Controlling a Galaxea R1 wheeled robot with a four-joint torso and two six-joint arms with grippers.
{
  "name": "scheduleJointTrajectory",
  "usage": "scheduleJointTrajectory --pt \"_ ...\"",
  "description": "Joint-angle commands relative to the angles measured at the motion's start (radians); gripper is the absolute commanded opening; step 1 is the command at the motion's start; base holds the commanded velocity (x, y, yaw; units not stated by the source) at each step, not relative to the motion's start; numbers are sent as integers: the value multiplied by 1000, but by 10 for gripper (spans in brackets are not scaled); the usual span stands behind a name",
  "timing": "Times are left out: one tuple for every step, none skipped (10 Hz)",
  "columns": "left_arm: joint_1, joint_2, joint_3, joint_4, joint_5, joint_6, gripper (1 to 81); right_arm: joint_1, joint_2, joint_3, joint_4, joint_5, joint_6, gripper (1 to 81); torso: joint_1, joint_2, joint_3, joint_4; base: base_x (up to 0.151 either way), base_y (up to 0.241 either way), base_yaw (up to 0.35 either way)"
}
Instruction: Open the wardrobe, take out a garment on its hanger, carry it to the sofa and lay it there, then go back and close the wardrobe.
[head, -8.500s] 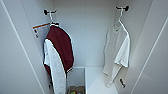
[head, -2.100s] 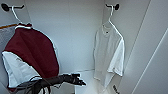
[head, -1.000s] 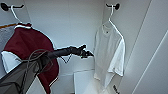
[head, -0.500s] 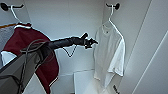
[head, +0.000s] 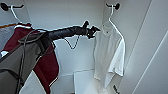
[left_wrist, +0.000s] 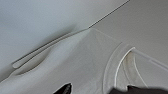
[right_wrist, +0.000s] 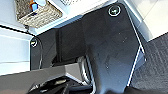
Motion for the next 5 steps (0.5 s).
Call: scheduleJointTrajectory --pt "-225 45 -60 -11 -43 -17 811 27 -3 8 9 -57 3 811 0 0 0 0 0 0 0" --pt "-236 61 -76 -8 -77 -16 811 25 0 7 8 -57 3 811 0 0 0 0 0 0 0" --pt "-251 76 -95 -7 -89 -16 811 25 1 7 6 -57 3 811 0 0 0 0 0 0 0" --pt "-253 81 -90 -7 -108 -16 811 25 0 5 6 -57 1 811 0 0 0 0 0 0 0" --pt "-255 79 -69 -10 -129 -16 811 22 0 2 6 -57 3 811 0 0 0 0 0 0 0"
